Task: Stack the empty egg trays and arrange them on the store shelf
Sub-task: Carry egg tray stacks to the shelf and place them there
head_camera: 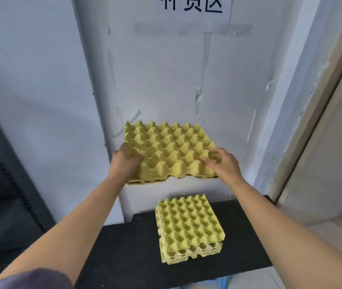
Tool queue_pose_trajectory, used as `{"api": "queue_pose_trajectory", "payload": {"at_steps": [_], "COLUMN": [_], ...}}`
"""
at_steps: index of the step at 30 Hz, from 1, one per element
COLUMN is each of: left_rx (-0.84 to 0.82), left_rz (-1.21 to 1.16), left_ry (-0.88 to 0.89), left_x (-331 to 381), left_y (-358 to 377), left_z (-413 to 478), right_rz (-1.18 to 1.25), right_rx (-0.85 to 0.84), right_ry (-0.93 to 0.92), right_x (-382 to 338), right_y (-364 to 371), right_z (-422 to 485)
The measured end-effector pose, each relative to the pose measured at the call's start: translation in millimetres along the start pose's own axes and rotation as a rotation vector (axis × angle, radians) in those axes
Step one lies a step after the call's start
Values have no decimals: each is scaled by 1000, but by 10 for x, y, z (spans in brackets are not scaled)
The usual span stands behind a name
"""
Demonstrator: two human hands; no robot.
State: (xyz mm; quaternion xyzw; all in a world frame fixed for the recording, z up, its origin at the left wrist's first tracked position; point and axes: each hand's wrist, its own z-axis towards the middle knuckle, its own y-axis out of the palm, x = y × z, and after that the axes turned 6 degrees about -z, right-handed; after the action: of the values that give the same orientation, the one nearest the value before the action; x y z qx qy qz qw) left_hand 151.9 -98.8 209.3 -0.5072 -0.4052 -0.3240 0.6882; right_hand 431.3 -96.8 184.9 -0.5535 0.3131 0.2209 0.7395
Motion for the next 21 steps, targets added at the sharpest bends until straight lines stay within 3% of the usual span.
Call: {"api": "queue_pose_trajectory", "payload": {"at_steps": [9, 21], "left_rx": [175, 503], "left_rz": [-18, 135], "left_ry": [42, 136], "left_x": [411, 195], "left_y": [-1304, -3267], "left_z": [-782, -1340], "right_rz": [159, 365], "right_rx": [21, -75], "right_ry": [-206, -466], "right_x": [-1090, -2941], "right_y": [59, 766], "right_z": [-480, -1171]}}
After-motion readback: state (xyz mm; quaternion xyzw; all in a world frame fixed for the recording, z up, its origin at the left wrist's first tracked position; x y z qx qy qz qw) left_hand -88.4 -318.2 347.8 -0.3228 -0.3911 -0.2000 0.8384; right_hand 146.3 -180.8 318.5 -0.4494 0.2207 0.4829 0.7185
